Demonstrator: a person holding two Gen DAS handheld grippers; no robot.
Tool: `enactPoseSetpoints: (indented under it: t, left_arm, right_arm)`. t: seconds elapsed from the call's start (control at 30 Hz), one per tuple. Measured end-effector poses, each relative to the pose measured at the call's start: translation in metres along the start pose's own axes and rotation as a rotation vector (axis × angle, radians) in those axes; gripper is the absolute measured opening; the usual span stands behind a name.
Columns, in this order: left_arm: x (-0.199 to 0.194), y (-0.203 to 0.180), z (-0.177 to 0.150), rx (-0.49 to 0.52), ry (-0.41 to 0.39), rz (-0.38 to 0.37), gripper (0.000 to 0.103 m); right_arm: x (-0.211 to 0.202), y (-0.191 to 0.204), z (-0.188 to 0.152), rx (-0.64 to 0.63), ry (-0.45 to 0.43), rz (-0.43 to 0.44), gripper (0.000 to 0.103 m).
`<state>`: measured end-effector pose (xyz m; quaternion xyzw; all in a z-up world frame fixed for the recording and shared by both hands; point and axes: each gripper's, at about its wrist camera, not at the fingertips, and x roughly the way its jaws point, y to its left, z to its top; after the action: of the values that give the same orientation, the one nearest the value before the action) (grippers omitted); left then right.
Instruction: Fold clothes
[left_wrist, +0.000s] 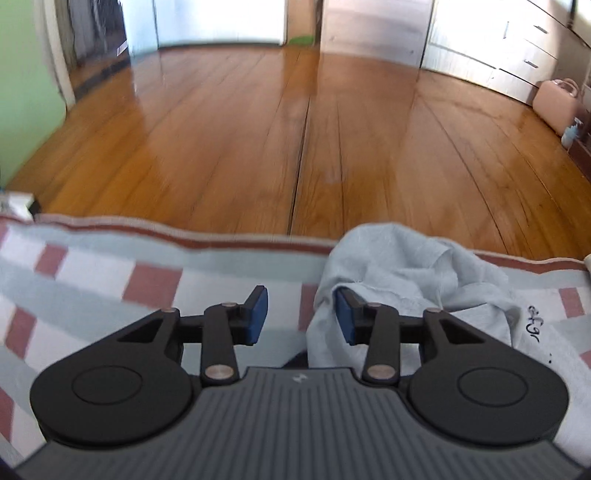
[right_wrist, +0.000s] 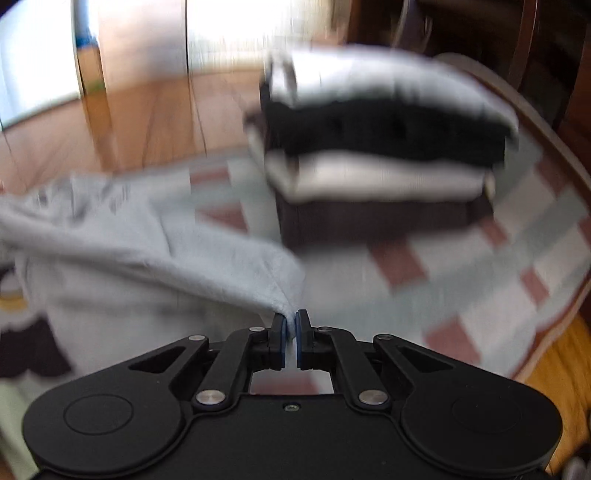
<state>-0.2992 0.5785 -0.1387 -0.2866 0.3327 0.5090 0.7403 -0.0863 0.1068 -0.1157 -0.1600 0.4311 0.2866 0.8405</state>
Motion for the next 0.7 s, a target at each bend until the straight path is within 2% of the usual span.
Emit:
enactPoseSetpoints:
  t: [0.13,0.23,0.27,0.33,0.4,0.43,0.47,0.5,0.57,0.63,0.7]
  left_arm:
    - [0.016,0.009,-0.002,-0.091,0.065,-0.059,0.038]
    - [0.018,0.007,-0.005,-0.118,0.063,-0.066,0.039]
    - [0.018,0.006,-0.005,-0.121,0.060,-0.063,0.040]
    - [0.021,0.001,-0.005,-0.080,0.055,-0.003,0.042]
    - [0.025,-0.006,-0.004,-0.028,0.054,0.053,0.044]
    - [0.026,-0.008,-0.004,-0.024,0.058,0.043,0.044]
    - [0.026,-0.009,-0.003,-0.020,0.063,0.034,0.044]
    - [0.027,-0.010,-0.003,-0.019,0.068,0.019,0.044]
    - [0.029,-0.010,-0.003,-0.040,0.087,-0.034,0.044]
    - [0.032,-0.013,-0.005,-0.040,0.099,-0.053,0.044]
    - [0.034,-0.014,-0.006,-0.031,0.104,-0.052,0.044]
  right_arm:
    - [0.021,-0.007,-0.012,0.038,0.142,-0.030,0.004]
    - [0.023,-0.020,-0.012,0.125,0.157,-0.054,0.009]
    - [0.022,-0.025,-0.011,0.166,0.152,-0.043,0.014]
    - [0.020,-0.033,-0.008,0.249,0.133,0.038,0.014]
    - [0.017,-0.035,-0.007,0.306,0.112,0.137,0.019]
    - [0.015,-0.035,-0.007,0.324,0.101,0.185,0.024]
    - [0.013,-0.032,-0.007,0.324,0.085,0.197,0.039]
    - [0.011,-0.025,-0.007,0.307,0.064,0.175,0.047]
    - [0.005,0.000,-0.007,0.174,0.004,0.096,0.048]
    - [0.001,0.027,-0.007,0.002,-0.041,0.044,0.048]
    - [-0.001,0.042,-0.007,-0.080,-0.061,0.064,0.048]
